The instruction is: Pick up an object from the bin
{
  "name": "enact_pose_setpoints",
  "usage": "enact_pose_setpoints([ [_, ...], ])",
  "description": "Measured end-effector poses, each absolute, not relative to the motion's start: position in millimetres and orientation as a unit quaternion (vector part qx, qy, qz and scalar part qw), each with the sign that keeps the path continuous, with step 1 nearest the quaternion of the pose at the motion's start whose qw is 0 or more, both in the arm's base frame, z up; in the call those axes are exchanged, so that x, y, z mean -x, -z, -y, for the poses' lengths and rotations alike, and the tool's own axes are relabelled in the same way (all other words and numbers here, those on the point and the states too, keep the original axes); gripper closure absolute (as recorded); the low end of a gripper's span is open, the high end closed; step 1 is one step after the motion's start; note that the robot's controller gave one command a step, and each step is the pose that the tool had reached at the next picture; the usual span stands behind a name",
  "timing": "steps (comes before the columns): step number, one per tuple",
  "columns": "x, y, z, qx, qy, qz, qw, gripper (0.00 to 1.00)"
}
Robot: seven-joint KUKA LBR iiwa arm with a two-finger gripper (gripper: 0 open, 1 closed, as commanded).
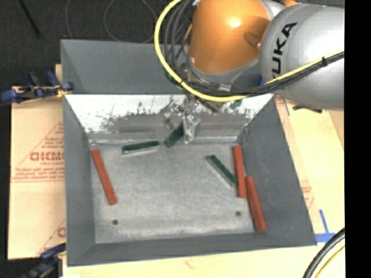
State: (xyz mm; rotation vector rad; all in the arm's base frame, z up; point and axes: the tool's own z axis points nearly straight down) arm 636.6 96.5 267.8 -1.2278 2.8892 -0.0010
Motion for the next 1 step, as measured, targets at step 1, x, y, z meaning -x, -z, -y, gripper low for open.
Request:
enact_pose_setpoints([
  [1, -635.5, -262.3, -55.8, 0.408, 0.001, -0.913, 0.001, 1.00],
])
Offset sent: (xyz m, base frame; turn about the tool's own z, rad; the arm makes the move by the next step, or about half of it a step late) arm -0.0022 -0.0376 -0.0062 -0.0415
